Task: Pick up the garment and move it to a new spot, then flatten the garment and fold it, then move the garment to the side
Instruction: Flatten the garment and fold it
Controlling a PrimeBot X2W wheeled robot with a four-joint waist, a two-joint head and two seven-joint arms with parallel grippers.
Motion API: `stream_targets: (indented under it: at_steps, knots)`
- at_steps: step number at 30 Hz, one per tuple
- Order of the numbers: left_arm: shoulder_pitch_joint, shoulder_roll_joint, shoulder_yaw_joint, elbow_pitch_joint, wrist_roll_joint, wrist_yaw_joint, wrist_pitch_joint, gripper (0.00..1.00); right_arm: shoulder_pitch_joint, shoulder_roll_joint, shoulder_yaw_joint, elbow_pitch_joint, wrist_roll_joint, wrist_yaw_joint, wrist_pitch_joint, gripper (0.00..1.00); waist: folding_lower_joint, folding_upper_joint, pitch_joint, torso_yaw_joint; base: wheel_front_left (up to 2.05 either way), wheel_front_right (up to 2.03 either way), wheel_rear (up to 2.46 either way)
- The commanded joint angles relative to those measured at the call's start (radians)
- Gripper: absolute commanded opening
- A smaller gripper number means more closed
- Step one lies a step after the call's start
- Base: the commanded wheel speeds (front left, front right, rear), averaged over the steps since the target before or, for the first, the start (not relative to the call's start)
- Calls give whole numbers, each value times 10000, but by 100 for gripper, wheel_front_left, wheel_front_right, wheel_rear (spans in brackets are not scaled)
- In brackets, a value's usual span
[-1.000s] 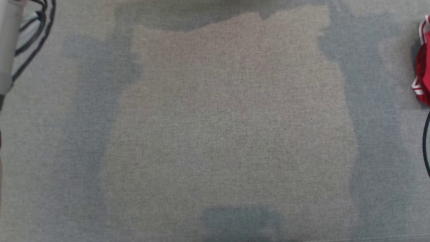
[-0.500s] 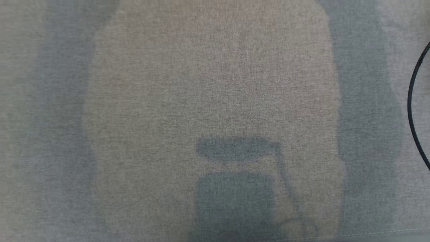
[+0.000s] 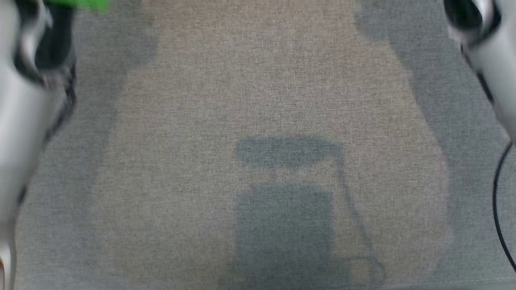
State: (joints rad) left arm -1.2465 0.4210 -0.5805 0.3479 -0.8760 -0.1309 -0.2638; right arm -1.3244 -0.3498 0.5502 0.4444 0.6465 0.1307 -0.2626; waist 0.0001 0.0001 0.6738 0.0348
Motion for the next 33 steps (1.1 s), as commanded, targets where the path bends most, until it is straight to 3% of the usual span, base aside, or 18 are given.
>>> stream_targets:
  at_steps: [1,6,11,18,23,27,33]
  knots:
    - [770,250,61,-427,-176,9,-2,0,632,-537,147,-608,410,-2,-30,0,-1,-1,-730,84,0,0,0]
    - [3881,836,185,-1765,-117,5,-1,0,3650,-1784,87,-2340,1449,1,-26,0,-1,-1,-1961,81,0,0,0]
    - [7007,510,717,-2898,408,2,0,0,6711,-2454,-651,-3490,1777,1,-26,0,-1,-1,-3054,58,0,0,0]
    - [10939,-399,1292,-3885,951,4,-2,0,11000,-2366,-1833,-4680,1334,-2,-28,0,-1,-1,-4015,58,0,0,0]
    - [13098,-1167,1440,-4626,866,7,-2,0,13696,-2043,-3128,-5704,949,-2,-28,0,-1,-1,-3895,156,0,0,0]
    - [13572,-1642,1431,-5092,734,5,-2,0,13730,-1708,-3701,-6617,707,-1,346,0,-1,-1,-3272,197,0,0,0]
    - [12071,-1867,1671,-4880,457,93,86,0,10959,-1186,-3512,-6245,813,1,1190,0,-1,-1,-2055,547,0,0,0]
